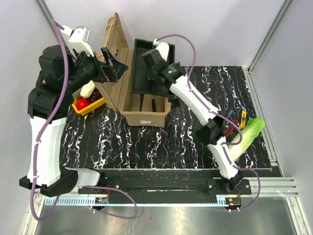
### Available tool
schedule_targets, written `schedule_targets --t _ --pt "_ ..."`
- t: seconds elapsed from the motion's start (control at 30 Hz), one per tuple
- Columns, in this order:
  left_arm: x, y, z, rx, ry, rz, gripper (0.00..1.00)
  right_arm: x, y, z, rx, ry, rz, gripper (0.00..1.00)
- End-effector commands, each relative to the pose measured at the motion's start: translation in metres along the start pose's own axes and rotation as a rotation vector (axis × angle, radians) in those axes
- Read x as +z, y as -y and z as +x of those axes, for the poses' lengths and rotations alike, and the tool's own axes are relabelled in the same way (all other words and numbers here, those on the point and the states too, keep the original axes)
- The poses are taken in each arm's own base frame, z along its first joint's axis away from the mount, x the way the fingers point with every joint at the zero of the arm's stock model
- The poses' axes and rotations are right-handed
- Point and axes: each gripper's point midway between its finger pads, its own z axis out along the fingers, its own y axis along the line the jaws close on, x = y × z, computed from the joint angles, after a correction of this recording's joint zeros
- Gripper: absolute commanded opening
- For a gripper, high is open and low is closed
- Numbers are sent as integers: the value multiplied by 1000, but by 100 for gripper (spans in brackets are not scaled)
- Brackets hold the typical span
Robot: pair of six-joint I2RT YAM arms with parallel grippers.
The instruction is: Pack the tool kit
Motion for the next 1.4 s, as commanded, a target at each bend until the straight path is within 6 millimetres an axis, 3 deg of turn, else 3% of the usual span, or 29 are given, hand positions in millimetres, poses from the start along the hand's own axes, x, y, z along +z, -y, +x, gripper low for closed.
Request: schedule_targets --t 0.0,0.33,0.5,0.83,1.1,1.37 --pt "-26 -11 -25 47 111 -115 99 -14 -25 -21 82 89 -35 0" --pt "-25 -15 -20 41 101 -127 99 6 -45 39 87 -11 -20 0" --pt "-26 -14 -20 40 101 -127 99 10 -58 54 120 -45 -54 0" --pt "-25 -15 -19 39 97 -129 99 30 -35 100 58 -108 78 0" --pt "-21 -18 -16 38 86 -133 99 30 -25 111 13 -119 133 0" --pt "-20 -18 -14 37 81 -133 99 24 -27 115 -7 -135 129 0"
